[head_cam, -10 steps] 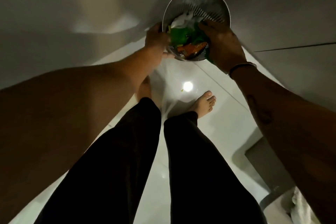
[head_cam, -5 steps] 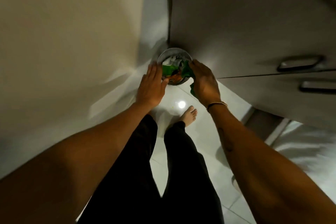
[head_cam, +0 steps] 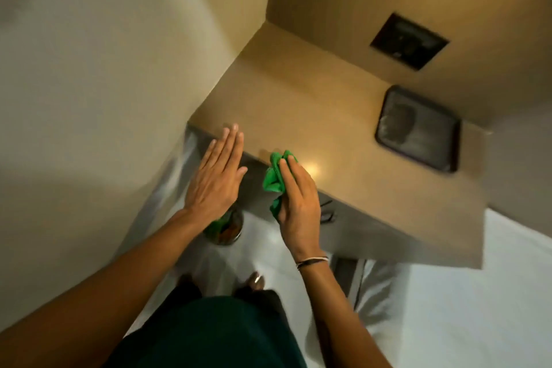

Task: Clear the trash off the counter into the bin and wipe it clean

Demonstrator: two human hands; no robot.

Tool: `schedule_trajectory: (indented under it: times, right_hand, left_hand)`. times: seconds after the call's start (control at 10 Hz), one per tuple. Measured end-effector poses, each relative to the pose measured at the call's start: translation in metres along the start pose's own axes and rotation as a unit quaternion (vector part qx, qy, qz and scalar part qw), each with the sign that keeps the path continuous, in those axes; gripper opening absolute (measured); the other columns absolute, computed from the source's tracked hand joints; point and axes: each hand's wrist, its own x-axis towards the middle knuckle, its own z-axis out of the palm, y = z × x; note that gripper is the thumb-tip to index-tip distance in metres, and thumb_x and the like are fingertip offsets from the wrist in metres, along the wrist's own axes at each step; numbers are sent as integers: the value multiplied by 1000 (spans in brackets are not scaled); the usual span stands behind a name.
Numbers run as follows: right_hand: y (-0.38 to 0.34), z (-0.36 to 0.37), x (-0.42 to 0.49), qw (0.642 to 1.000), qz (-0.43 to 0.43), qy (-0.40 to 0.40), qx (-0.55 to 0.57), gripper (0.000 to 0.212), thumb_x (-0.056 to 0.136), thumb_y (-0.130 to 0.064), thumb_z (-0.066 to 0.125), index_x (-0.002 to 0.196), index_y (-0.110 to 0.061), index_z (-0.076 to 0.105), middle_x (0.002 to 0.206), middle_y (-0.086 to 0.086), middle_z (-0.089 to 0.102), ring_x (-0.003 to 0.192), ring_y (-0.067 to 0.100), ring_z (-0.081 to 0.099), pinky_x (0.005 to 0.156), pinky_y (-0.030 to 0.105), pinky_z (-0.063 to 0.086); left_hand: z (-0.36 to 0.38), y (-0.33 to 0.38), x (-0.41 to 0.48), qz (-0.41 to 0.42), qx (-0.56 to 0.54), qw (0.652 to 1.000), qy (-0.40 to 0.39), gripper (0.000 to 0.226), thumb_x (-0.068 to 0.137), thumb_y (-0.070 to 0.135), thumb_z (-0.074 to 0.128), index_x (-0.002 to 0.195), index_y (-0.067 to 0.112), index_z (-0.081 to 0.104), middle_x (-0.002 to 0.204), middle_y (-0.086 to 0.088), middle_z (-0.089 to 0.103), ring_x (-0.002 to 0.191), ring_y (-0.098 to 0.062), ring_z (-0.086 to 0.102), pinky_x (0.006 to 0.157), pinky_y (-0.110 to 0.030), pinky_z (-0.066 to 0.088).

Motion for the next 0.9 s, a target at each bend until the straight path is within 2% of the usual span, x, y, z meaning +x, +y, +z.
schedule_trajectory:
  times: [0.1, 0.2, 0.3, 0.4, 0.5, 0.6, 0.7, 0.8, 0.9]
  right_hand:
    - [36, -53, 52, 996, 32, 83, -28, 75, 87, 5, 64, 157, -10, 41, 163, 11, 41, 150, 28, 41, 123, 43, 35]
    - [81, -83, 89, 987, 76, 132, -57, 82, 78, 11, 62, 156, -11, 44, 160, 12, 45, 147, 29, 44, 122, 44, 36]
    - [159, -108, 141, 967, 138, 168, -136, 83, 74, 9, 60, 153, -9, 46, 156, 17, 49, 142, 36, 48, 120, 48, 38]
    - [205, -111, 174, 952, 208, 147, -172, 74, 83, 3, 60, 155, -9, 43, 157, 20, 46, 143, 42, 45, 120, 53, 37]
    - [246, -99, 197, 935, 303, -39, -179, 75, 104, -39, 53, 164, -12, 17, 169, 25, 19, 156, 45, 16, 128, 58, 16]
    - [256, -84, 189, 920, 322, -119, -190, 80, 105, -61, 34, 166, -16, 6, 173, 20, 2, 160, 41, 1, 129, 57, 4]
    - [251, -84, 186, 925, 313, -105, -186, 81, 105, -65, 23, 166, -16, 6, 173, 19, 0, 160, 38, -2, 130, 57, 3]
    - [235, -89, 186, 930, 290, -77, -212, 81, 104, -65, 22, 165, -12, 12, 172, 21, 7, 160, 39, 5, 129, 58, 10]
    - [194, -68, 170, 955, 167, -39, -243, 81, 105, -65, 21, 163, -9, 18, 171, 22, 15, 159, 40, 12, 129, 56, 17]
  left_hand:
    - [-12, 26, 59, 39, 4, 999, 1, 74, 110, 40, 34, 169, 0, 11, 179, -20, 9, 167, -33, 8, 134, -54, 22]
    - [-12, 48, 94, 44, 19, 999, -23, 77, 110, 46, 29, 169, 1, 7, 180, -19, 5, 167, -33, 6, 134, -53, 22]
    - [1, 78, 131, 42, 31, 998, -32, 80, 110, 52, 20, 169, 2, -3, 180, -18, -3, 167, -31, 1, 135, -49, 16]
    - [18, 89, 138, 36, 33, 998, -36, 81, 110, 55, 16, 169, 4, -4, 180, -17, -5, 167, -30, 1, 135, -47, 15]
    - [39, 92, 132, 27, 32, 998, -49, 82, 108, 61, -1, 169, 5, -3, 180, -15, -3, 166, -28, 2, 135, -46, 15]
    - [44, 88, 126, 27, 30, 997, -65, 84, 106, 62, -4, 169, 6, -3, 180, -14, -3, 166, -28, 1, 134, -46, 13]
    - [43, 77, 124, 19, 32, 997, -74, 86, 104, 65, -4, 168, 8, -6, 179, -13, -7, 166, -27, -2, 135, -45, 10]
    - [35, 69, 128, 9, 18, 996, -89, 87, 102, 67, -8, 168, 9, -10, 178, -12, -11, 166, -26, -6, 134, -42, 3]
    - [26, 60, 127, -2, 10, 996, -83, 86, 103, 64, 2, 167, 10, -12, 177, -11, -15, 164, -25, -11, 133, -41, -1]
